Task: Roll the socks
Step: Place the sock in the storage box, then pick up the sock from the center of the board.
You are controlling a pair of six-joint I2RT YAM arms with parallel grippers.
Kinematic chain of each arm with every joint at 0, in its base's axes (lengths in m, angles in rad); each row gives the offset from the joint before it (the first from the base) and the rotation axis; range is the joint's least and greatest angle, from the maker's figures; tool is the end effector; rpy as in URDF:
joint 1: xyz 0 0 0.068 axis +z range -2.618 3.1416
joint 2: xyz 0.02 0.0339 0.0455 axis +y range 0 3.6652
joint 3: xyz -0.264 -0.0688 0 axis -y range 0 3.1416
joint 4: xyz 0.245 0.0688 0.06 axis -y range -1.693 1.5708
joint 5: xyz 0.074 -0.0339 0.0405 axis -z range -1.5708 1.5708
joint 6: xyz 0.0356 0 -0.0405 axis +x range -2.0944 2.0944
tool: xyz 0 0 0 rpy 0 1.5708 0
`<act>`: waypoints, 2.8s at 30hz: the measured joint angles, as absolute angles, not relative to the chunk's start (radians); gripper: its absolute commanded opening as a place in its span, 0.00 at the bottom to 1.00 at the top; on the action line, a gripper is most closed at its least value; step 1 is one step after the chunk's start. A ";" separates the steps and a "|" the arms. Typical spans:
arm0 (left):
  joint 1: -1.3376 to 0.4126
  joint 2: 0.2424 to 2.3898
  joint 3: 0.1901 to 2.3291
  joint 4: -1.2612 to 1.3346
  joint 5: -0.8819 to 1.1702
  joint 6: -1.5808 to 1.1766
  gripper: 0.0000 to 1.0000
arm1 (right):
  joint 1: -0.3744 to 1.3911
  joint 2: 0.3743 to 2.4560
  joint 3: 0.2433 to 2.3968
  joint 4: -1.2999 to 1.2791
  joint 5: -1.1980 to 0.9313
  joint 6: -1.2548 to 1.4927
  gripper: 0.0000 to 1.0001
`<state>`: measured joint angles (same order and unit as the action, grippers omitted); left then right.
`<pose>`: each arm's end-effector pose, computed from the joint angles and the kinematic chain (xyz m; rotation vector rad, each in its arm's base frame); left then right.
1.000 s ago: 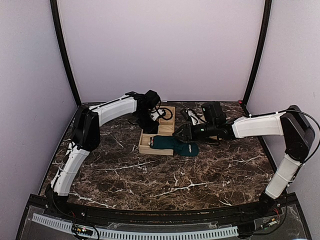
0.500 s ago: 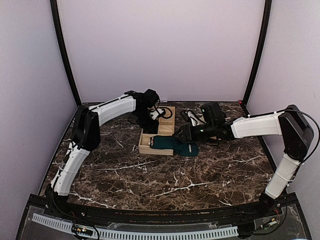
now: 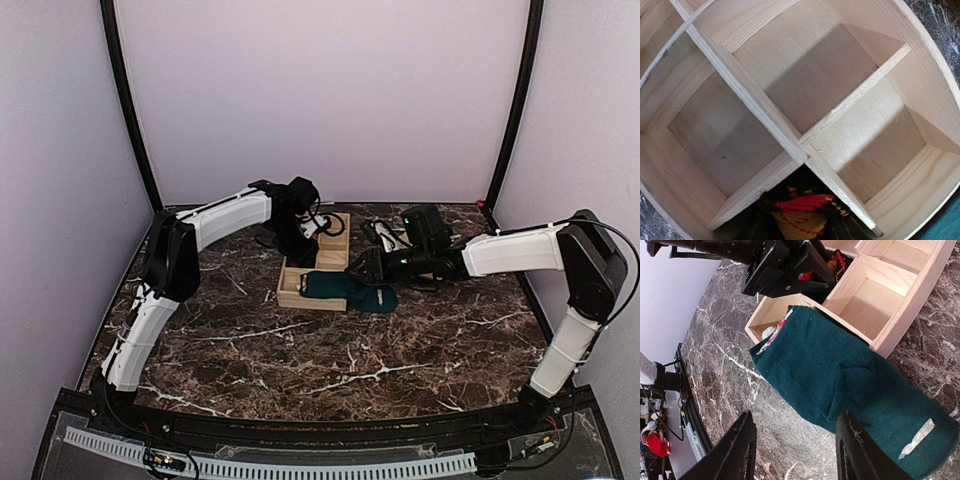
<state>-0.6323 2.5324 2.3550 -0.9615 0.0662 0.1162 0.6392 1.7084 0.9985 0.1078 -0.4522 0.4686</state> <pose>0.4294 -0.3176 0.1809 1.0167 2.5344 -0.2403 0.2865 0.2323 0.2008 -0.4755 2.2784 1.0915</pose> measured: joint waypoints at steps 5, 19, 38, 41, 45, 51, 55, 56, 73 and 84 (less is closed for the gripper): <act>-0.632 2.522 2.345 -0.960 0.067 0.108 0.44 | 0.639 1.708 0.998 0.108 -0.452 0.469 0.49; -0.632 2.453 2.325 -0.923 0.063 0.085 0.49 | 0.639 1.707 0.989 0.111 -0.447 0.469 0.49; -0.633 1.959 1.676 -0.653 0.126 -0.072 0.48 | 0.643 1.602 0.889 0.127 -0.381 0.465 0.49; -0.633 1.874 1.569 -0.585 0.162 -0.128 0.48 | 0.648 1.562 0.858 0.131 -0.369 0.466 0.49; -0.633 1.830 1.489 -0.517 0.214 -0.197 0.49 | 0.652 1.522 0.826 0.160 -0.359 0.472 0.49; -0.638 1.829 1.406 -0.455 0.276 -0.298 0.51 | 0.670 1.506 0.793 0.176 -0.345 0.484 0.50; -0.638 1.827 1.355 -0.408 0.311 -0.362 0.52 | 0.675 1.497 0.785 0.180 -0.339 0.488 0.50; -0.638 1.824 1.335 -0.393 0.319 -0.380 0.52 | 0.675 1.496 0.785 0.180 -0.339 0.488 0.50; -0.640 1.815 1.267 -0.307 0.363 -0.517 0.54 | 0.681 1.494 0.772 0.188 -0.338 0.492 0.50; -0.640 1.926 1.385 -0.316 0.361 -0.505 0.54 | 0.681 1.494 0.772 0.186 -0.338 0.490 0.50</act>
<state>-0.6399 1.9263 1.3853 -0.3157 0.3607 -0.5049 0.6811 1.4940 0.7719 0.1864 -0.3382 0.4896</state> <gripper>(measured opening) 0.536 0.500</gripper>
